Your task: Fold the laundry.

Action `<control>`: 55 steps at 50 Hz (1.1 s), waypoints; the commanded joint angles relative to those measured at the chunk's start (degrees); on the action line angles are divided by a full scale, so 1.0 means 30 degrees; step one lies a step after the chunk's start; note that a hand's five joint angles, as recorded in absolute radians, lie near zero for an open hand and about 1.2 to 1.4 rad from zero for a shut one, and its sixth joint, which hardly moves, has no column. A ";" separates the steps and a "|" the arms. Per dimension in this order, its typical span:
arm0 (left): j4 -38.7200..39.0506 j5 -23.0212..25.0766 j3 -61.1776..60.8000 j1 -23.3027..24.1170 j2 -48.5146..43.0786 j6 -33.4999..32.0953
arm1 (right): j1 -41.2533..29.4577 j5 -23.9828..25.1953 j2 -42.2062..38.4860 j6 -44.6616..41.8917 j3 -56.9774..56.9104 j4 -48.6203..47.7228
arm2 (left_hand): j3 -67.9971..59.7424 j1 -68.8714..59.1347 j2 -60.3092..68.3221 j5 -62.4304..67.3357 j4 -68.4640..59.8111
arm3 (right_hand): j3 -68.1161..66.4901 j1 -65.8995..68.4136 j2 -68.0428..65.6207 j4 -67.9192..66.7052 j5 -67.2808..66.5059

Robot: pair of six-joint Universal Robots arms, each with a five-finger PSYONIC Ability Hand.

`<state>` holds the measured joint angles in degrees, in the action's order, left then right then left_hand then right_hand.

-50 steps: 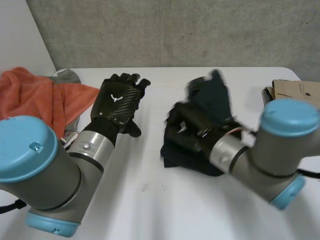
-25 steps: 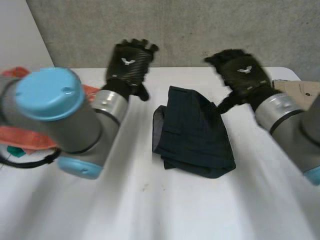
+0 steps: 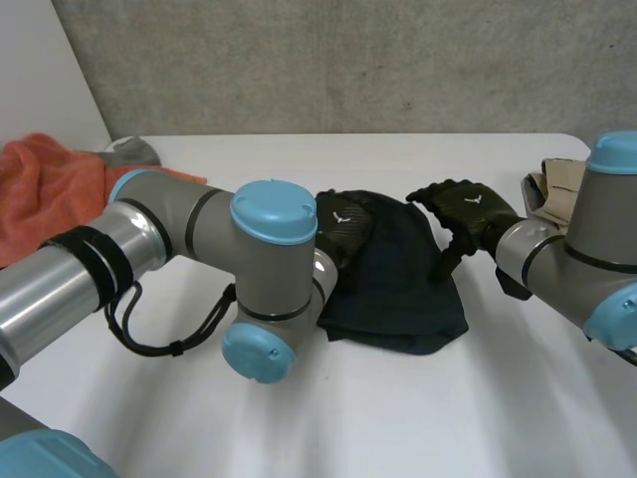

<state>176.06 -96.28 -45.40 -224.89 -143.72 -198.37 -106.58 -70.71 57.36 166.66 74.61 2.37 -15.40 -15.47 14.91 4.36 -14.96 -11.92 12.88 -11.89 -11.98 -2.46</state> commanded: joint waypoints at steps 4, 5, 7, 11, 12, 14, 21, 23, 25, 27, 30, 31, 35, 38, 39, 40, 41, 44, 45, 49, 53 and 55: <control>-0.0679 -0.1568 -0.0979 0.0022 -0.0053 -0.2257 | -0.0011 -0.1270 -0.2859 -0.1617 -0.1608 -0.0145 | -0.0066 -0.0042 0.0231 0.0412 -0.0211 | 0.0640 -0.0961 0.0631 0.0662 0.0821; -0.0854 -0.1568 -0.1124 0.0081 -0.0082 -0.2257 | -0.0040 -0.1737 -0.3092 -0.2024 -0.1696 -0.0174 | -0.0010 0.0014 0.0175 0.0356 -0.0155 | 0.0640 -0.0961 0.0631 0.0662 0.0821; -0.0914 -0.1568 -0.1330 0.0168 -0.0053 -0.2257 | -0.0069 -0.2033 -0.3269 -0.2553 -0.1755 -0.0146 | 0.0102 0.0126 0.0063 0.0244 -0.0043 | 0.0640 -0.0961 0.0631 0.0662 0.0821; -0.0885 -0.1538 -0.1624 0.0432 0.0064 -0.2228 | -0.0128 -0.2590 -0.3592 -0.3813 -0.1755 -0.0087 | 0.0326 0.0350 -0.0161 0.0020 0.0181 | 0.0640 -0.0961 0.0631 0.0662 0.0821; -0.0885 -0.1538 -0.1682 0.0433 0.0151 -0.2228 | -0.0099 -0.2736 -0.3592 -0.4134 -0.1755 -0.0087 | 0.0382 0.0407 -0.0217 -0.0036 0.0237 | 0.0640 -0.0961 0.0631 0.0662 0.0821; -0.0856 -0.1597 -0.1711 0.0462 0.0210 -0.2286 | -0.0098 -0.2971 -0.3417 -0.4284 -0.1667 -0.0087 | 0.0383 0.0407 -0.0218 -0.0037 0.0238 | 0.0640 -0.0961 0.0631 0.0662 0.0821; -0.0856 -0.1714 -0.1711 0.0433 0.1322 -0.2228 | -0.0127 -0.4115 -0.0991 -0.4284 -0.0879 -0.0203 | 0.0438 0.0463 -0.0273 -0.0093 0.0293 | 0.0640 -0.0961 0.0631 0.0662 0.0821; -0.0827 -0.1685 -0.1712 0.0433 0.1615 -0.2111 | -0.0128 -0.4056 -0.0577 -0.4226 -0.0643 -0.0321 | 0.0550 0.0575 -0.0386 -0.0205 0.0405 | 0.0640 -0.0961 0.0631 0.0662 0.0821; -0.0739 -0.1539 -0.1741 0.0462 0.2141 -0.1965 | -0.0215 -0.3823 -0.0283 -0.4226 -0.0467 -0.0438 | 0.0773 0.0798 -0.0609 -0.0428 0.0629 | 0.0640 -0.0961 0.0631 0.0662 0.0821; -0.0622 -0.1480 -0.1712 0.0462 0.2378 -0.1819 | -0.0448 -0.3472 -0.0223 -0.4138 -0.0408 -0.0467 | 0.0775 0.0800 -0.0610 -0.0429 0.0630 | 0.0640 -0.0961 0.0631 0.0662 0.0821; 0.0284 -0.1392 -0.1682 0.0462 0.2496 -0.1437 | -0.1356 -0.2476 -0.0164 -0.3758 -0.0437 -0.0468 | 0.0720 0.0744 -0.0555 -0.0374 0.0575 | 0.0640 -0.0961 0.0631 0.0662 0.0821; 0.0548 -0.1363 -0.1682 0.0462 0.2496 -0.1379 | -0.1561 -0.2213 -0.0135 -0.3612 -0.0437 -0.0468 | 0.0719 0.0744 -0.0554 -0.0373 0.0574 | 0.0640 -0.0961 0.0631 0.0662 0.0821; 0.1019 -0.0749 -0.1478 0.0462 0.2000 -0.1290 | -0.1768 -0.1683 -0.0368 -0.2733 -0.0554 -0.0468 | 0.0719 0.0744 -0.0554 -0.0373 0.0574 | 0.0640 -0.0961 0.0631 0.0662 0.0821; 0.0903 -0.0659 -0.1331 0.0404 0.1091 -0.1349 | -0.1768 -0.1653 -0.1070 -0.2263 -0.0641 -0.0468 | 0.0551 0.0576 -0.0387 -0.0206 0.0406 | 0.0640 -0.0961 0.0631 0.0662 0.0821; 0.0815 -0.0718 -0.1273 0.0345 0.0916 -0.1349 | -0.1768 -0.1740 -0.1334 -0.2292 -0.0729 -0.0468 | 0.0551 0.0575 -0.0386 -0.0205 0.0406 | 0.0640 -0.0961 0.0631 0.0662 0.0821; 0.0669 -0.0805 -0.1243 0.0345 0.0740 -0.1349 | -0.1768 -0.1799 -0.1539 -0.2321 -0.0788 -0.0468 | 0.0551 0.0575 -0.0386 -0.0205 0.0406 | 0.0640 -0.0961 0.0631 0.0662 0.0821; 0.0291 -0.0980 -0.1156 0.0229 0.0448 -0.1378 | -0.1797 -0.1858 -0.1918 -0.2350 -0.0962 -0.0468 | 0.0440 0.0464 -0.0275 -0.0094 0.0295 | 0.0640 -0.0961 0.0631 0.0662 0.0821; -0.0385 -0.1215 -0.0980 0.0140 0.0065 -0.1407 | -0.1768 -0.1888 -0.2418 -0.2351 -0.1168 -0.0409 | 0.0383 0.0407 -0.0218 -0.0037 0.0238 | 0.0640 -0.0961 0.0631 0.0662 0.0821; -0.0764 -0.1274 -0.0863 0.0111 -0.0197 -0.1436 | -0.1768 -0.1888 -0.2565 -0.2351 -0.1227 -0.0409 | 0.0383 0.0407 -0.0218 -0.0037 0.0238 | 0.0640 -0.0961 0.0631 0.0662 0.0821; -0.1411 -0.1275 -0.0716 0.0081 -0.0434 -0.1495 | -0.1768 -0.1917 -0.3210 -0.2380 -0.1549 -0.0292 | 0.0327 0.0351 -0.0162 0.0019 0.0182 | 0.0640 -0.0961 0.0631 0.0662 0.0821; -0.1559 -0.1187 -0.0657 0.0081 -0.0230 -0.1495 | -0.1652 -0.2413 -0.3213 -0.2525 -0.1814 0.0029 | 0.0382 0.0406 -0.0217 -0.0036 0.0237 | 0.0640 -0.0961 0.0631 0.0662 0.0821; -0.1472 -0.1129 -0.0657 0.0139 0.0207 -0.1466 | -0.1622 -0.2590 -0.2804 -0.2672 -0.1814 0.0030 | 0.0550 0.0575 -0.0386 -0.0205 0.0405 | 0.0640 -0.0961 0.0631 0.0662 0.0821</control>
<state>171.79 -100.07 -47.51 -224.62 -145.02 -202.83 -111.77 -76.90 47.71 159.46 69.74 1.75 -14.30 -12.75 14.04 3.50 -14.05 -11.92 9.85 -11.63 -12.01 -2.37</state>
